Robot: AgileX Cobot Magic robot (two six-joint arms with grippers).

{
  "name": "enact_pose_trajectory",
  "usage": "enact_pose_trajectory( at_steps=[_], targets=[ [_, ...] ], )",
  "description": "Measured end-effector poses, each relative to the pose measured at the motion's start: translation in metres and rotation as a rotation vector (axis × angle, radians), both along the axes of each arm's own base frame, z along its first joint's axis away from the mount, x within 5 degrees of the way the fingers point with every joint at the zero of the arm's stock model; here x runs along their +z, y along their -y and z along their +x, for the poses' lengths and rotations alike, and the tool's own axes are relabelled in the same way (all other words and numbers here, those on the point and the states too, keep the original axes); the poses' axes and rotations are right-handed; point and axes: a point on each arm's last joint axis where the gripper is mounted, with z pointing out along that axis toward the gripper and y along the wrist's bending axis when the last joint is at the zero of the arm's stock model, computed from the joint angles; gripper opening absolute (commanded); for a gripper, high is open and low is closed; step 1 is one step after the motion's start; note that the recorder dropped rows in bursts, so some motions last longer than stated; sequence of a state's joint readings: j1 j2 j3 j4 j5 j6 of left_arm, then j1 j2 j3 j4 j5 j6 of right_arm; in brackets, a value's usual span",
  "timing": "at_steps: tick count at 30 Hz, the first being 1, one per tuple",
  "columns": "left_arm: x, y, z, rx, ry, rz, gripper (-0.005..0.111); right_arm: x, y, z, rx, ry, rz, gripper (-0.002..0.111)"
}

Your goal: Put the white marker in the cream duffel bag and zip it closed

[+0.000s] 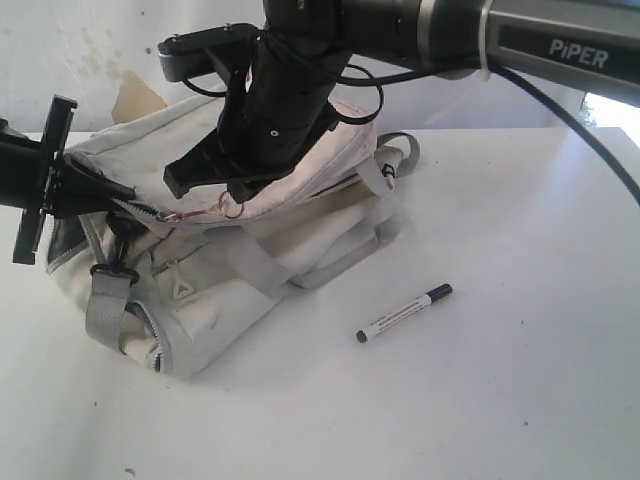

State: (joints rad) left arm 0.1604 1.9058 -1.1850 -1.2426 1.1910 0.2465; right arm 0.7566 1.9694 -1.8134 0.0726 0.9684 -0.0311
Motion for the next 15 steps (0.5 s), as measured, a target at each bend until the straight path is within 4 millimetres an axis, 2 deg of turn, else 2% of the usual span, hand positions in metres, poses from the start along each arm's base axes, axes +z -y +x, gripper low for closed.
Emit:
enact_pose_trajectory(
  at_steps=[9,12,15],
  targets=[
    [0.005,-0.012,0.003,0.062,0.02,-0.058,0.0,-0.004,0.011,0.0,-0.041,-0.014,-0.127,0.0],
    [0.006,-0.012,0.004,0.064,0.022,-0.063,0.0,-0.004,0.009,-0.002,-0.04,-0.036,-0.098,0.0],
    [0.006,-0.012,0.004,0.064,0.022,-0.063,0.0,-0.002,-0.001,-0.009,0.017,-0.104,0.009,0.0]
  ],
)
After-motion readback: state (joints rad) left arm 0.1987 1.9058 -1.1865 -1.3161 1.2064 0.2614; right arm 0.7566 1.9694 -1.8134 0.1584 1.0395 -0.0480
